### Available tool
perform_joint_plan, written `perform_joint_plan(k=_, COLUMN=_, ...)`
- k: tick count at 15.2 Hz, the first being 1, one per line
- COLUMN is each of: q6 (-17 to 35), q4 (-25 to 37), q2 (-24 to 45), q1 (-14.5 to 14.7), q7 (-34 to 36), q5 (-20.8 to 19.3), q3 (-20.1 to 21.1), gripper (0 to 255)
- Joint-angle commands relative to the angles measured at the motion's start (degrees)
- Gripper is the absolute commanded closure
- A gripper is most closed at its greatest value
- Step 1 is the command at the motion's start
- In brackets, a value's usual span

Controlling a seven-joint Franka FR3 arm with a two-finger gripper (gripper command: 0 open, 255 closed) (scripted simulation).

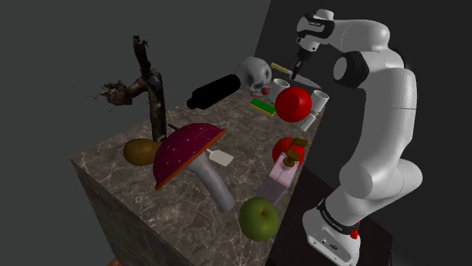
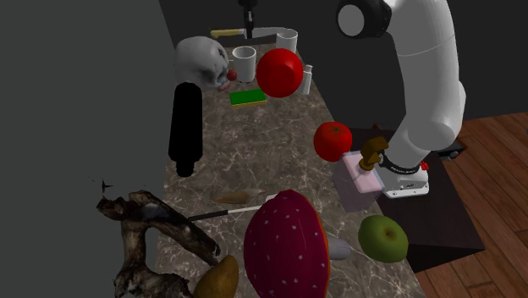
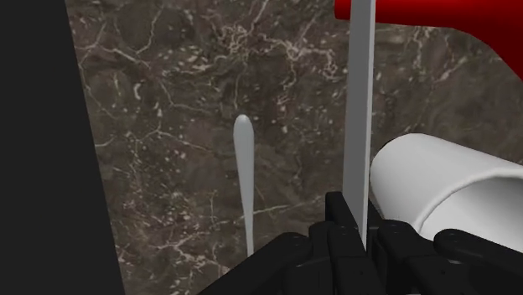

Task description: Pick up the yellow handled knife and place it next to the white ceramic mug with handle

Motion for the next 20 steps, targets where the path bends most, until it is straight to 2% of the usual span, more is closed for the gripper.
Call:
perform_joint_plan(k=1, q6=1.48, q4=-1.34, q2=0.15, q1=0.11, q7=-0.13, q5=0.06, q3=0.03, gripper=255)
perform_joint_plan(k=20, q6=14.74, q4=-12.68, q2=2.27, q1=1.02, q7=-1.31, q5=1.06, q3=0.57, gripper=255)
